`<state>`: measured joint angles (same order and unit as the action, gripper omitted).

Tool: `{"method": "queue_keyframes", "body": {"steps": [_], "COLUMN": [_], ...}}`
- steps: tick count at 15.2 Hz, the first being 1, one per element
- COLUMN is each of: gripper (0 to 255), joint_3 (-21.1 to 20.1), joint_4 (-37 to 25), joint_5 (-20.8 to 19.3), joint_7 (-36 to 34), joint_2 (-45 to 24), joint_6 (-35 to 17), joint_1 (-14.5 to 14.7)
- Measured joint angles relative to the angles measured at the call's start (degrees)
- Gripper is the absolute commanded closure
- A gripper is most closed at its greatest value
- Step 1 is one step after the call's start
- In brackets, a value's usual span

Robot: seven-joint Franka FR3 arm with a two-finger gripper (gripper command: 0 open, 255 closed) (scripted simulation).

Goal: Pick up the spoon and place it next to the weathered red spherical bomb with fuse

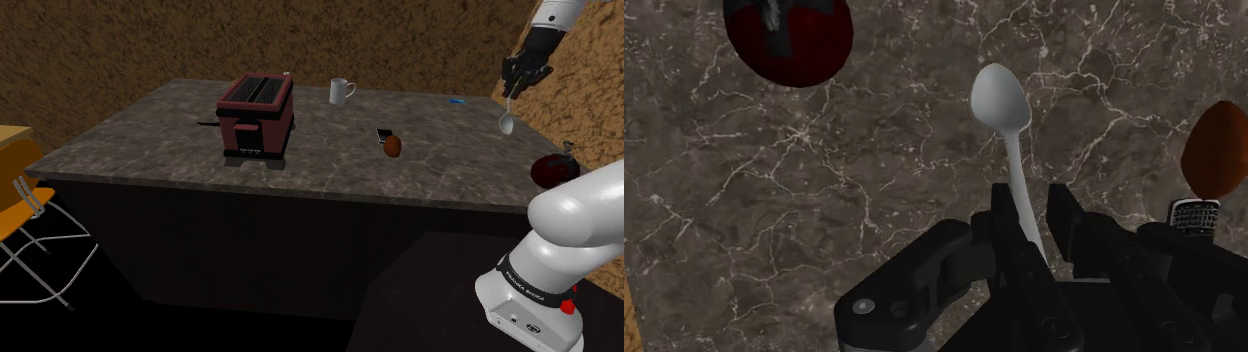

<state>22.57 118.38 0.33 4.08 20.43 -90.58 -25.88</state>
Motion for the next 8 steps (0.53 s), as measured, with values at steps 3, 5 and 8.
{"method": "queue_keyframes", "body": {"steps": [3,5,8], "gripper": [255,255,255], "joint_3": [3.33,5.18,6.16], "joint_4": [-2.05,-3.76,-2.68], "joint_5": [-0.97,-1.27,-1.62], "joint_7": [4.68,7.36,8.82], "joint_2": [-2.09,-3.55,-3.9], "joint_6": [0.32,0.79,-0.54], "joint_1": [-1.38,-2.09,-2.58]}}
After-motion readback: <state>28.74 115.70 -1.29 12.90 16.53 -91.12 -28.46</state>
